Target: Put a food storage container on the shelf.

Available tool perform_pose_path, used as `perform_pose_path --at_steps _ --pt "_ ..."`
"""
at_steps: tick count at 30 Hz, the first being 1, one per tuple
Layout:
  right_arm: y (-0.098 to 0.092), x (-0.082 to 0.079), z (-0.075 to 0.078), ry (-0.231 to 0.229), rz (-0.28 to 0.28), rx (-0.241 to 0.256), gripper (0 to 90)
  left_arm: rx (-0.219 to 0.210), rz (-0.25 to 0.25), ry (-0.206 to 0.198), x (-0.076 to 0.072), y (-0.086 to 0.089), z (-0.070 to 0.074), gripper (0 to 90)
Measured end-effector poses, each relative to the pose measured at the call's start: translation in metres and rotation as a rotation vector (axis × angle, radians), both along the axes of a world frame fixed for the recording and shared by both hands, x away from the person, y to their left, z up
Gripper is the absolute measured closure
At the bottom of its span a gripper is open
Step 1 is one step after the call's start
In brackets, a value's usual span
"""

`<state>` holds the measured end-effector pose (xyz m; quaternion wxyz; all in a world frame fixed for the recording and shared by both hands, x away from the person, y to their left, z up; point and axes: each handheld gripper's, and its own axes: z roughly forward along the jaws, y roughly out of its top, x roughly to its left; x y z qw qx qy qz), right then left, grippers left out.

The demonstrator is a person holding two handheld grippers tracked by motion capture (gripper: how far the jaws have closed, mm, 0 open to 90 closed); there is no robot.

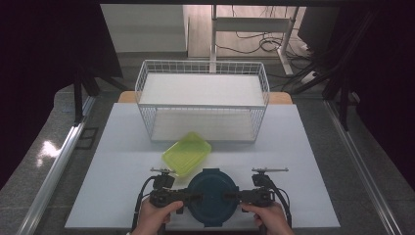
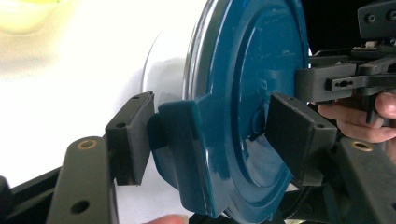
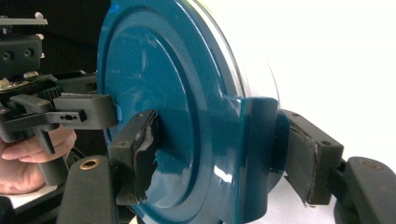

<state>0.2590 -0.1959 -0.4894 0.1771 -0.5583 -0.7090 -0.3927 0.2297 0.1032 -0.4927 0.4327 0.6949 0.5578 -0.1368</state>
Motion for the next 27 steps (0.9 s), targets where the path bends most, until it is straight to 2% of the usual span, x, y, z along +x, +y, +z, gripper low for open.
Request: perform_pose_path --at_steps 2,11,15,27 --pt "0.001 -0.001 0.001 -0.012 0.005 -0.007 32.5 0.006 -0.004 -0.005 0.0 0.0 0.001 35.4" --pt "0.0 0.0 0.002 -0.014 -0.001 -0.004 32.4 0.009 -0.006 -0.013 0.0 -0.001 0.003 35.6" --pt "-0.001 0.0 0.007 -0.03 -0.003 0.002 32.4 0.011 -0.003 -0.035 0.0 -0.002 0.008 35.6" --pt "-0.003 0.002 0.017 -0.073 0.008 -0.011 32.4 0.011 -0.016 -0.058 0.002 -0.003 0.014 35.6"
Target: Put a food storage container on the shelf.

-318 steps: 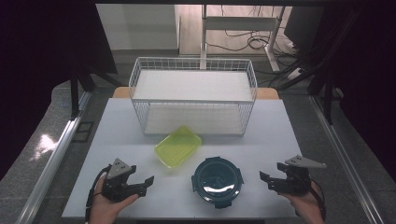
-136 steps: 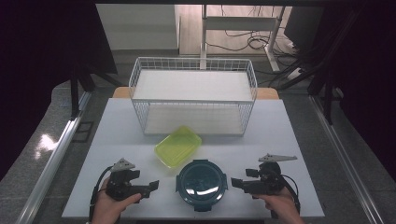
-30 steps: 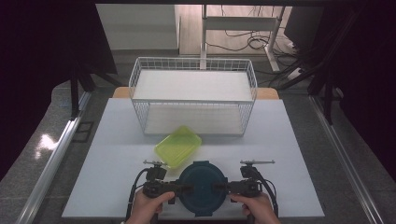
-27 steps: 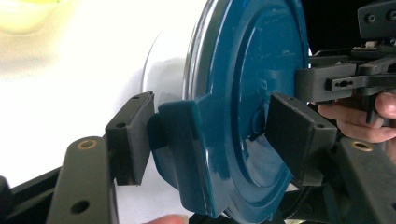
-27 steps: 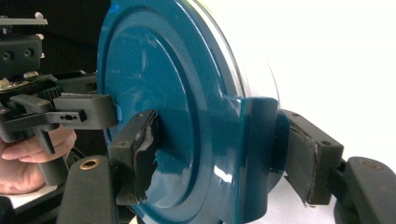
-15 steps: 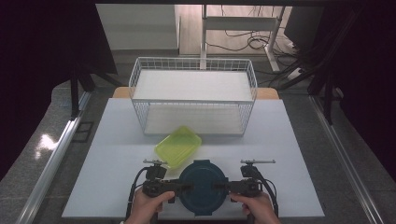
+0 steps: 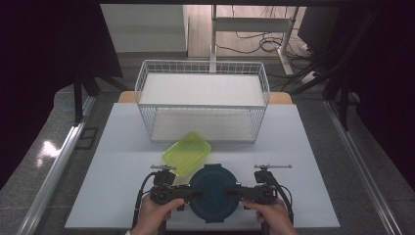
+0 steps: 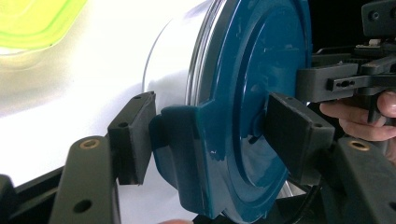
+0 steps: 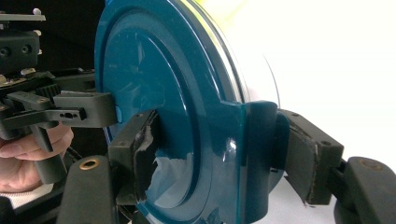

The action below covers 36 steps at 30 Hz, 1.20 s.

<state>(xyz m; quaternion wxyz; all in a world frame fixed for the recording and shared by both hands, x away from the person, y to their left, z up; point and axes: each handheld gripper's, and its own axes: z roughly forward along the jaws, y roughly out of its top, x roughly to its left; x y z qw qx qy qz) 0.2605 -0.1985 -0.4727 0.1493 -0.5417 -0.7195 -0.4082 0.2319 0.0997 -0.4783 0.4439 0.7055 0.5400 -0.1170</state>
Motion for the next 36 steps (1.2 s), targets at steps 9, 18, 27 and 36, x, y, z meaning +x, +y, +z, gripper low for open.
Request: perform_pose_path --at_steps 9,18,27,36 --pt "-0.004 0.003 0.005 -0.014 -0.008 0.007 32.3 0.011 -0.01 -0.017 0.005 -0.005 0.009 35.6" --pt "-0.006 0.008 0.018 -0.042 -0.01 0.015 32.3 0.023 -0.022 -0.033 0.014 -0.006 0.026 35.8" --pt "-0.005 0.018 0.041 -0.079 -0.009 0.01 32.2 0.013 -0.018 -0.067 0.023 -0.005 0.045 35.9" --pt "-0.003 0.028 0.058 -0.105 -0.009 0.008 32.2 0.009 -0.014 -0.094 0.033 -0.003 0.061 35.9"
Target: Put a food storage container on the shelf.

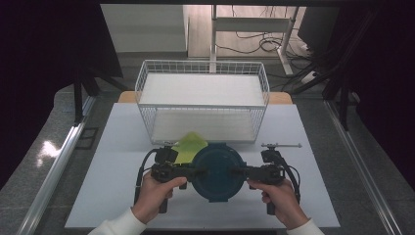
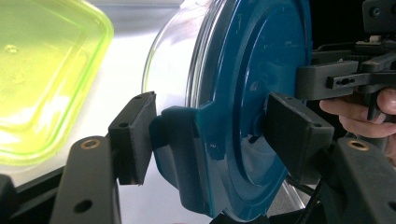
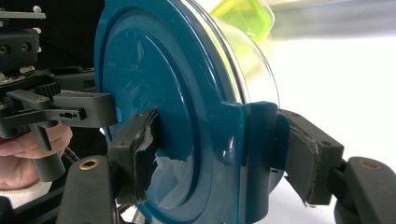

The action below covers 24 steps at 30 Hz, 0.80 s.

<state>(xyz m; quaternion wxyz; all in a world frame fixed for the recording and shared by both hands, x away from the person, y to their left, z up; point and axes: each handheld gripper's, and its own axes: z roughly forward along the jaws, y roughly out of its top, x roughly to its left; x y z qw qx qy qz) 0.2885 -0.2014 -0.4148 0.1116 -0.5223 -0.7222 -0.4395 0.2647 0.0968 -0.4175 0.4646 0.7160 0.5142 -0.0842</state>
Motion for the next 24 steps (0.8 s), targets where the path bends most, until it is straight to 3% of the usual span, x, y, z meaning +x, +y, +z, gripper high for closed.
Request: perform_pose_path --at_steps 24 --pt "0.008 0.023 0.038 -0.052 -0.002 0.0 32.1 0.0 0.01 -0.048 0.022 0.008 0.037 35.9"
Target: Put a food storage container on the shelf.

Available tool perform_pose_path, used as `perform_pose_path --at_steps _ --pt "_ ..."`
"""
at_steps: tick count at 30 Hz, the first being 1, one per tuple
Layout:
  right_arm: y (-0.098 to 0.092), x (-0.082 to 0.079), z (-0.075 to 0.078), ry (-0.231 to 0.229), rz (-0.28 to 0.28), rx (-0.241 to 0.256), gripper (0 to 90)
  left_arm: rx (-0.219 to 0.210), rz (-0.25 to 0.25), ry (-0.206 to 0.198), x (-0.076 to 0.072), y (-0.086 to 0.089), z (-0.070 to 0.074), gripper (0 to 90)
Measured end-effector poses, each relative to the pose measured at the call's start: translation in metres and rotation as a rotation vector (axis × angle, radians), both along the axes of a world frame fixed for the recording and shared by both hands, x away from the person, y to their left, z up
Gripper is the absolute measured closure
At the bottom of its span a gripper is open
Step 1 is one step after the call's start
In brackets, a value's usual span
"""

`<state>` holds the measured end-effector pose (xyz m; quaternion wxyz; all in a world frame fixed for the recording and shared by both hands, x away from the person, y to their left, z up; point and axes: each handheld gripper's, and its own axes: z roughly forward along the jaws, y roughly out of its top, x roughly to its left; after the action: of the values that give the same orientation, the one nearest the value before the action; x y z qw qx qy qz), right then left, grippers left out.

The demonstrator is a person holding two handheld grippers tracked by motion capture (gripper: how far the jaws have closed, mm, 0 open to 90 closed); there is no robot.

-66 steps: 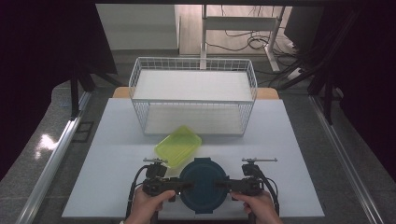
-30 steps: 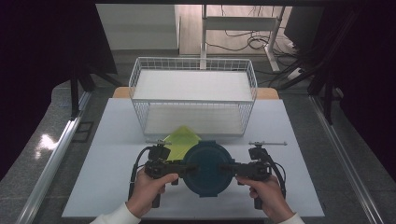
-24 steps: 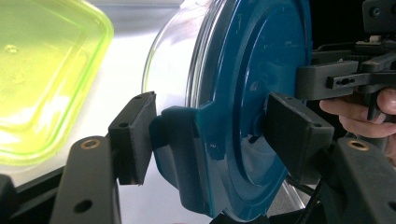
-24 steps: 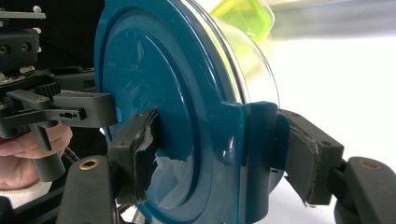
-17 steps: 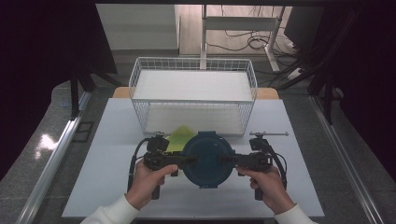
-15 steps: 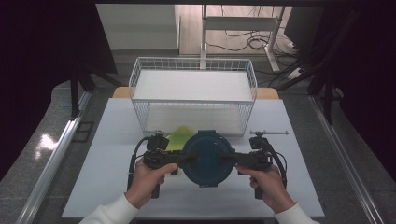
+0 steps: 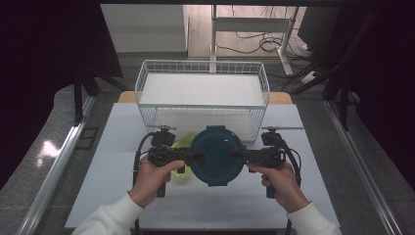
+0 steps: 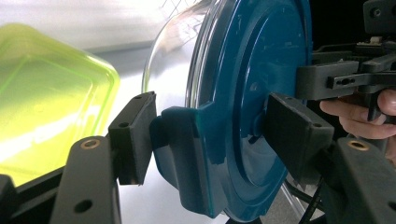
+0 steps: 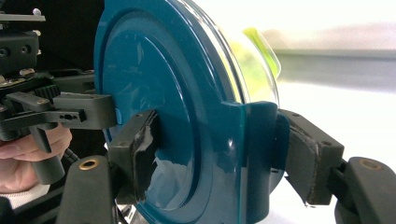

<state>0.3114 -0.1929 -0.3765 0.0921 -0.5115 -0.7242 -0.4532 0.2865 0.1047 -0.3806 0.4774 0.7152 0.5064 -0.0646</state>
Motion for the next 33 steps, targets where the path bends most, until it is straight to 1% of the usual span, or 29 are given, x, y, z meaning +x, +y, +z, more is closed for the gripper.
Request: perform_pose_path --at_steps 17,33 --pt "0.014 0.019 0.035 -0.047 0.011 0.009 32.1 0.005 0.011 -0.06 0.015 0.014 0.036 35.9" --pt "0.02 0.031 0.064 -0.093 0.014 0.004 32.1 0.003 0.008 -0.11 0.027 0.019 0.061 35.9"
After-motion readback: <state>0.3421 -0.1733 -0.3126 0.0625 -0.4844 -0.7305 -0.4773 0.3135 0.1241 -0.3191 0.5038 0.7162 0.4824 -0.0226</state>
